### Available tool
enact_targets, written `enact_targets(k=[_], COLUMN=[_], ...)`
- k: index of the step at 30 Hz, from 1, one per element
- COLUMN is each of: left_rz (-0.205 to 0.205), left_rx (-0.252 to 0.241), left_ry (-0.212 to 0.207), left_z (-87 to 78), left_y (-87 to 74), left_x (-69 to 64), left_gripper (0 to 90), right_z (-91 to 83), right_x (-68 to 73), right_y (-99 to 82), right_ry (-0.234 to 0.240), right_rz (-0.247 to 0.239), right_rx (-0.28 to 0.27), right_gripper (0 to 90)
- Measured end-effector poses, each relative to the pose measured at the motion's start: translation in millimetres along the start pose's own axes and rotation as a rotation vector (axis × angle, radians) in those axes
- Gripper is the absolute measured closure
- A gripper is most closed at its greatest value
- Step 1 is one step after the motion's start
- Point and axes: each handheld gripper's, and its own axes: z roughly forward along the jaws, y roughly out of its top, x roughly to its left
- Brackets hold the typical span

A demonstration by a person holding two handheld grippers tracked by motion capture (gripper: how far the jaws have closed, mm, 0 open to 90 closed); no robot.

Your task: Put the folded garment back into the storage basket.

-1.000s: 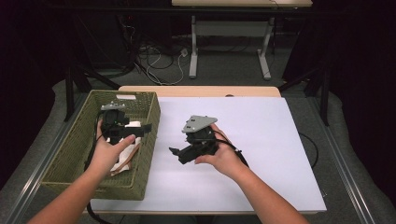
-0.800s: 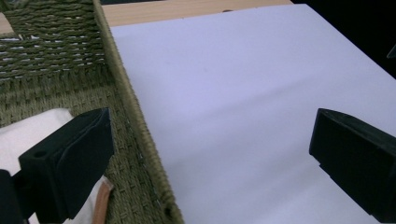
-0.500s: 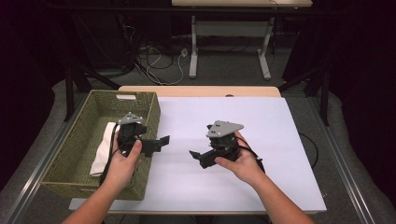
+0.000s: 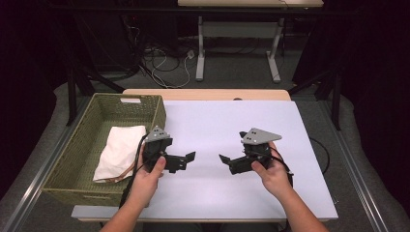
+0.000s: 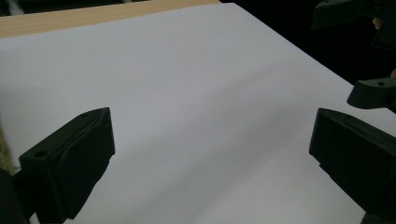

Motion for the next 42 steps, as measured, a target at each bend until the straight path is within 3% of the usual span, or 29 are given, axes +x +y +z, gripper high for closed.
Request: enact_targets(k=[4,9,12,15,20,27,30,37,42], left_rz=[0.014,-0.014,-0.010,-0.026,-0.035,-0.016,-0.033,-0.024,-0.030], left_rx=[-0.023,-0.049,-0.050,-0.083,-0.095,-0.064,-0.049,-0.029,-0.012], left_ry=[-0.022,-0.058,-0.055,-0.035,-0.052,-0.045,-0.053,-0.058,-0.076], left_z=[5.4,13.3,17.3,19.1,24.3,34.8,39.5,48.6,53.5], left_y=[-4.1,-11.6,-16.8,-24.1,-36.3,-47.2,-51.6,-60.2,-65.2], left_x=[-4.4,-2.7,-1.2,-0.4,1.5,1.8,2.1,1.7,2.1], left_gripper=[0.5,0.5,0.6,0.6,0.6,0.7,0.7,0.7,0.7], right_z=[-10.8,-16.6,-16.7,-15.3,-14.8,-14.4,-11.3,-7.8,-5.1], right_x=[-7.4,-15.6,-20.9,-25.6,-33.4,-42.7,-50.0,-62.1,-63.8], right_y=[-10.0,-24.0,-30.9,-37.1,-45.6,-58.3,-68.2,-84.5,-91.3], right_ry=[-0.045,-0.080,-0.089,-0.100,-0.104,-0.175,-0.207,-0.233,-0.234], right_rz=[0.013,0.043,0.054,0.069,0.106,0.138,0.158,0.204,0.199], right_rx=[-0.007,-0.014,-0.011,-0.002,-0.009,-0.001,0.017,0.042,0.056], right_gripper=[0.0,0.0,0.0,0.0,0.0,0.0,0.0,0.0,0.0])
